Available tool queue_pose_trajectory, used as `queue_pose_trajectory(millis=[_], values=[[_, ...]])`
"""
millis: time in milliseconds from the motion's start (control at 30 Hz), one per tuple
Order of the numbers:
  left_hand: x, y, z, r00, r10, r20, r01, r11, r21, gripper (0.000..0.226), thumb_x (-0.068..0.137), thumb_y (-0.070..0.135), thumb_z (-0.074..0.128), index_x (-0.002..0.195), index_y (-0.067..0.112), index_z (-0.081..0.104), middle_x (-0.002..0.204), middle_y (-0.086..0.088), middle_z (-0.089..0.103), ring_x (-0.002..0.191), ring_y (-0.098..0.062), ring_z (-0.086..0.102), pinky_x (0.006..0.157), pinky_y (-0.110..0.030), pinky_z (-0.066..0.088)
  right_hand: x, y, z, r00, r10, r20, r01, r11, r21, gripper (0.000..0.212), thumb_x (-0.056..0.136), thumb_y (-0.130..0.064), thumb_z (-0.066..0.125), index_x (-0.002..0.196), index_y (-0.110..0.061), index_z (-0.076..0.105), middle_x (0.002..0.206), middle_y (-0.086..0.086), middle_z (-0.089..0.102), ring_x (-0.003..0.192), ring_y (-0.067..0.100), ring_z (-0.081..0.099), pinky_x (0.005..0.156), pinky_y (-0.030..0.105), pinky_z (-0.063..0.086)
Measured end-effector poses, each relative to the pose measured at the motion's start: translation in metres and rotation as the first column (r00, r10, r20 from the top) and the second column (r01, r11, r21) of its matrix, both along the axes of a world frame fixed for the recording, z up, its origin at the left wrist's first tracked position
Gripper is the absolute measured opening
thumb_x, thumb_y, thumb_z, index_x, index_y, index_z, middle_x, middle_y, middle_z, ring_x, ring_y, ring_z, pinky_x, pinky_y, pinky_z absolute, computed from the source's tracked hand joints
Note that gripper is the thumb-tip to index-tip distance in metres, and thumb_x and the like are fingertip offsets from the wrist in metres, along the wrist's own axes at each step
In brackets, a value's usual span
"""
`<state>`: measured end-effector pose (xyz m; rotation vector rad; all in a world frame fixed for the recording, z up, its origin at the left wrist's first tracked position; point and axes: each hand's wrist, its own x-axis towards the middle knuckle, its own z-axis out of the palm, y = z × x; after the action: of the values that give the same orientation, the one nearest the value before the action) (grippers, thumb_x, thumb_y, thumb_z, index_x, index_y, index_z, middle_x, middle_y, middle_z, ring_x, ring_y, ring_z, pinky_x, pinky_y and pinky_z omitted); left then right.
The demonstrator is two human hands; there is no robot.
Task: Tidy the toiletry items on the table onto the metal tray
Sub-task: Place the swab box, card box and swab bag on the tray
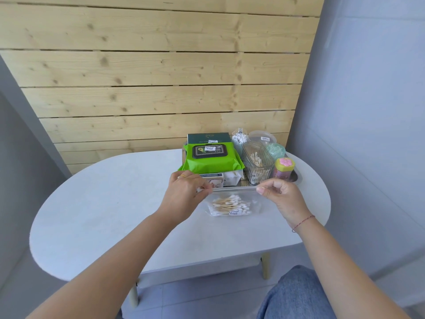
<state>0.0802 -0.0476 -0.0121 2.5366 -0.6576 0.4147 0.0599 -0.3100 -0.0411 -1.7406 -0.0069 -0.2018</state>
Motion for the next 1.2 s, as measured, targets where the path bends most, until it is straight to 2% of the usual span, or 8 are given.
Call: queue_pose_trajectory(millis=[367, 533, 600, 700, 767, 900, 1067, 1200], values=[[-0.003, 0.018, 0.0, 1.0, 0.004, 0.01, -0.004, 1.0, -0.018, 0.01, 0.087, 0.025, 0.063, 0.083, 0.022, 0.071, 0.079, 0.012, 0.066, 0.089, -0.015, 0.056, 0.093, -0.027, 0.026, -0.001, -0.001, -0.001, 1.0, 0.007, -0.011, -0.007, 1.0, 0.016, 0.015, 0.078, -0.012, 0.073, 0.068, -0.024, 0.071, 0.075, -0.014, 0.072, 0.077, -0.006, 0.063, 0.084, 0.021, 0.045], [-0.007, 0.016, -0.002, 0.987, 0.071, -0.144, -0.113, 0.943, -0.311, 0.008, 0.078, 0.026, 0.075, 0.07, 0.025, 0.073, 0.068, 0.025, 0.057, 0.069, 0.008, 0.055, 0.071, -0.005, 0.035, 0.001, -0.001, -0.004, 1.0, 0.004, -0.012, -0.003, 0.998, 0.059, 0.013, 0.079, -0.011, 0.072, 0.071, -0.021, 0.071, 0.074, -0.012, 0.072, 0.075, -0.004, 0.063, 0.075, 0.012, 0.048], [-0.01, 0.012, -0.008, 0.941, 0.043, -0.337, -0.212, 0.849, -0.485, 0.01, 0.077, 0.029, 0.075, 0.069, 0.029, 0.069, 0.07, 0.017, 0.064, 0.067, 0.01, 0.056, 0.065, -0.004, 0.037, 0.003, 0.002, -0.007, 0.999, 0.014, -0.03, -0.011, 0.995, 0.099, 0.013, 0.081, -0.008, 0.069, 0.073, -0.019, 0.07, 0.07, -0.011, 0.071, 0.071, -0.004, 0.063, 0.072, 0.01, 0.048], [-0.012, 0.002, -0.02, 0.774, -0.219, -0.595, -0.308, 0.69, -0.655, 0.03, 0.077, 0.025, 0.075, 0.106, 0.023, 0.064, 0.096, 0.009, 0.069, 0.088, -0.002, 0.062, 0.08, -0.014, 0.044, 0.003, 0.005, -0.008, 0.993, 0.077, -0.087, -0.065, 0.989, 0.136, 0.01, 0.081, -0.009, 0.069, 0.087, -0.018, 0.067, 0.077, -0.009, 0.072, 0.075, -0.003, 0.064, 0.071, 0.009, 0.046], [-0.011, -0.005, -0.029, 0.699, -0.266, -0.663, -0.311, 0.722, -0.618, 0.051, 0.074, 0.022, 0.079, 0.12, 0.024, 0.06, 0.106, 0.009, 0.065, 0.092, -0.008, 0.06, 0.082, -0.016, 0.045, 0.004, 0.007, -0.008, 0.976, 0.169, -0.138, -0.151, 0.98, 0.129, 0.027, 0.075, -0.018, 0.073, 0.102, -0.021, 0.066, 0.09, -0.011, 0.072, 0.083, -0.003, 0.064, 0.074, 0.008, 0.046], [-0.01, -0.017, -0.039, 0.64, -0.396, -0.659, -0.265, 0.691, -0.673, 0.037, 0.071, 0.013, 0.081, 0.106, 0.019, 0.072, 0.099, 0.011, 0.075, 0.087, 0.002, 0.068, 0.066, -0.005, 0.047, 0.008, 0.016, -0.01, 0.925, 0.29, -0.246, -0.296, 0.955, 0.009, 0.043, 0.07, -0.019, 0.078, 0.112, -0.021, 0.067, 0.113, -0.005, 0.07, 0.107, 0.007, 0.061, 0.094, 0.02, 0.044], [-0.009, -0.025, -0.041, 0.662, -0.353, -0.661, -0.349, 0.635, -0.689, 0.012, 0.073, 0.018, 0.079, 0.084, 0.016, 0.078, 0.087, -0.001, 0.078, 0.077, -0.01, 0.07, 0.067, -0.014, 0.051, 0.01, 0.023, -0.015, 0.933, 0.298, -0.202, -0.305, 0.952, -0.003, 0.014, 0.076, -0.011, 0.075, 0.086, -0.02, 0.076, 0.087, -0.008, 0.075, 0.083, 0.003, 0.066, 0.076, 0.015, 0.048], [-0.011, -0.028, -0.041, 0.619, -0.363, -0.696, -0.418, 0.598, -0.684, 0.011, 0.074, 0.021, 0.078, 0.081, 0.013, 0.079, 0.074, -0.003, 0.075, 0.068, -0.018, 0.061, 0.065, -0.027, 0.047, 0.011, 0.03, -0.018, 0.965, 0.217, -0.146, -0.219, 0.976, 0.004, 0.011, 0.077, -0.009, 0.074, 0.073, -0.019, 0.073, 0.071, -0.008, 0.072, 0.067, 0.002, 0.063, 0.068, 0.014, 0.048]])
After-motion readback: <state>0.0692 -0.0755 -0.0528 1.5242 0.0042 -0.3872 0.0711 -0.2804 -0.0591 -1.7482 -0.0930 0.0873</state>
